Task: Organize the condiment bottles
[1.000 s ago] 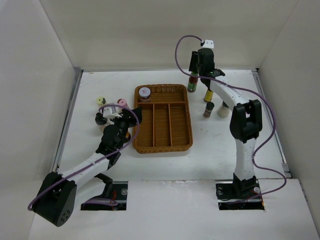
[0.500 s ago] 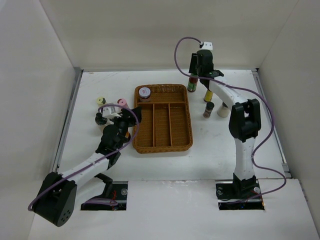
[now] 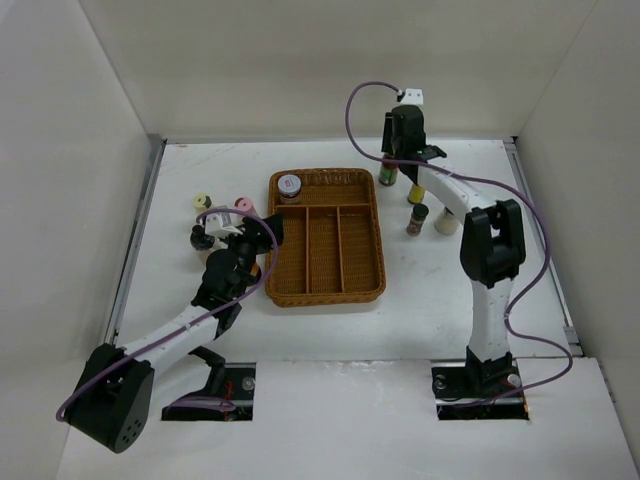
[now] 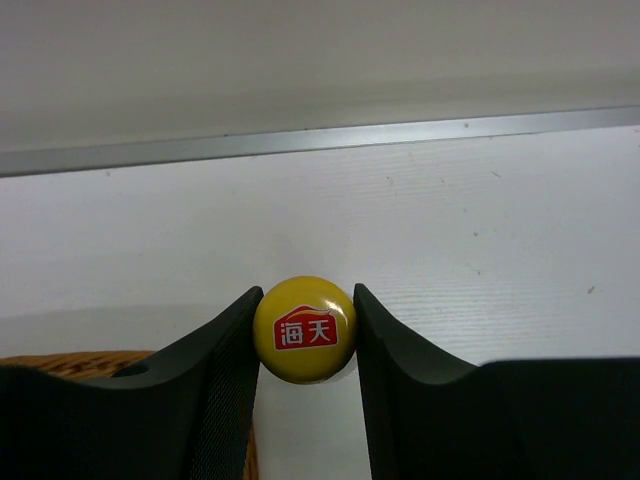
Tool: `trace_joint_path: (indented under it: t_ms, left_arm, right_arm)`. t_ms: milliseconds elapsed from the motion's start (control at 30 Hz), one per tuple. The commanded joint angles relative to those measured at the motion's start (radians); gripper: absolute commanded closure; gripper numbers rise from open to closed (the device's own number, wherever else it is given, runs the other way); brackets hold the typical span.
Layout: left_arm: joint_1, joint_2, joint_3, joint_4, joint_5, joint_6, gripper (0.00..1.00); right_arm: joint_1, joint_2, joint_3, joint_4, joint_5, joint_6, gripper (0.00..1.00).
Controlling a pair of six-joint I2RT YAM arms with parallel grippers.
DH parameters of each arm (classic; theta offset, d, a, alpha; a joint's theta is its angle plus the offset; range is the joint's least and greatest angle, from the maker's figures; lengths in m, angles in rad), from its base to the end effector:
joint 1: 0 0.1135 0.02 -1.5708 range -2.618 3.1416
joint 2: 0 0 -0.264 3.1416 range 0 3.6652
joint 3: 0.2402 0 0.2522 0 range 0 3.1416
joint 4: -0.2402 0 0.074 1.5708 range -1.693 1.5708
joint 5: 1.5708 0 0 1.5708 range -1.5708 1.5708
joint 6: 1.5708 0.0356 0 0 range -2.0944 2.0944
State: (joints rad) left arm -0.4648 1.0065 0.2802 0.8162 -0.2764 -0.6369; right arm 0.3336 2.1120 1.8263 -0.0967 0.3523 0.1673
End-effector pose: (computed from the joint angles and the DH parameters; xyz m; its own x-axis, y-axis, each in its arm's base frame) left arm 0.1917 -0.0853 0.2285 -0.0474 -0.6162 -0.7861 0.1991 0.7654 -0.6120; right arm 0.4836 0.1546 0.2882 -0.3485 0.0447 -0.9363 0.0539 0.9982 0.0275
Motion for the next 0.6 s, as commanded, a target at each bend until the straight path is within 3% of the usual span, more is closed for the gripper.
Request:
trace_joint_path:
  t_ms: [0, 567]
  left_arm:
    - [0.005, 0.007, 0.011, 0.054, 0.014, -0.014, 0.33]
    - [0.007, 0.023, 0.010, 0.067, 0.023, -0.021, 0.33]
  right_arm:
    - [0.020, -0.136, -0.002, 0.133, 0.060, -0.058, 0.67]
    - [0.152, -0.288, -0.019, 0.157, 0.090, -0.141, 0.67]
